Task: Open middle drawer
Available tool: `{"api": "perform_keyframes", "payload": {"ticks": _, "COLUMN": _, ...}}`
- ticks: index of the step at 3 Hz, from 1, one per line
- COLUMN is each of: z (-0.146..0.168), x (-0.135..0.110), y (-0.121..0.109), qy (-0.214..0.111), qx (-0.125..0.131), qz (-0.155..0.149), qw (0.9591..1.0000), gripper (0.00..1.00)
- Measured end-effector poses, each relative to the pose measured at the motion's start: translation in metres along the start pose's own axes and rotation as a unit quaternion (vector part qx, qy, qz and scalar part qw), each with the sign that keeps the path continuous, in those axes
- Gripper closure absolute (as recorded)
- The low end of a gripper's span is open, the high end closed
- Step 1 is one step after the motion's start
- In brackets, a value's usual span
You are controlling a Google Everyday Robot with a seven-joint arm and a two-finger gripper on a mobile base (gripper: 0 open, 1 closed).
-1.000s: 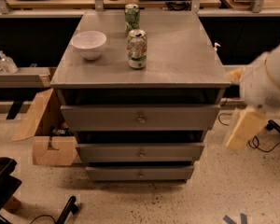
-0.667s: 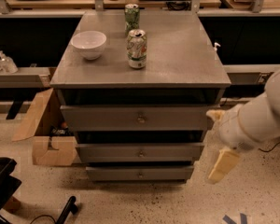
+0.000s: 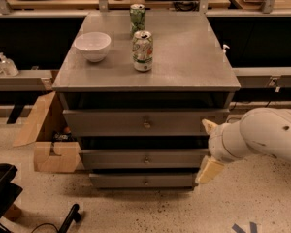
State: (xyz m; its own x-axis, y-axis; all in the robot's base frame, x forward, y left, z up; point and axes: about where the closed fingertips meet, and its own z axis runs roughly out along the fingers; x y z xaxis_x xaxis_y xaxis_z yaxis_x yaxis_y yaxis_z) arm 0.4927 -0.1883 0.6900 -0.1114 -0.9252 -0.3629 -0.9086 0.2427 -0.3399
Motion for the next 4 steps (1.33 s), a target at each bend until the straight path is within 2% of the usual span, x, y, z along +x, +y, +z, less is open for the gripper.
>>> {"api": "perform_keyframes", "payload": {"ticks": 1, "z": 0.002, "x": -0.006, "y": -0.02, "qy": -0.011, "qx": 0.039, "qz": 0.0, "qw": 0.9992, "gripper": 0.0}}
{"api": "perform_keyframes", "payload": {"ticks": 2, "z": 0.04, "x": 0.009, "y": 0.003, "qy": -0.002, "qx": 0.012, "qz": 0.004, "qw": 0.9999, "gripper": 0.0}}
{"api": "perform_keyframes", "payload": {"ticks": 3, "z": 0.085, "x": 0.036, "y": 0.031, "qy": 0.024, "qx": -0.007, "qz": -0.002, "qw": 0.9997, "gripper": 0.0}}
{"api": "perform_keyframes", "payload": {"ticks": 4, "z": 0.14, "x": 0.065, "y": 0.048, "qy": 0.065, "qx": -0.015, "qz": -0.038, "qw": 0.997, "gripper": 0.0}}
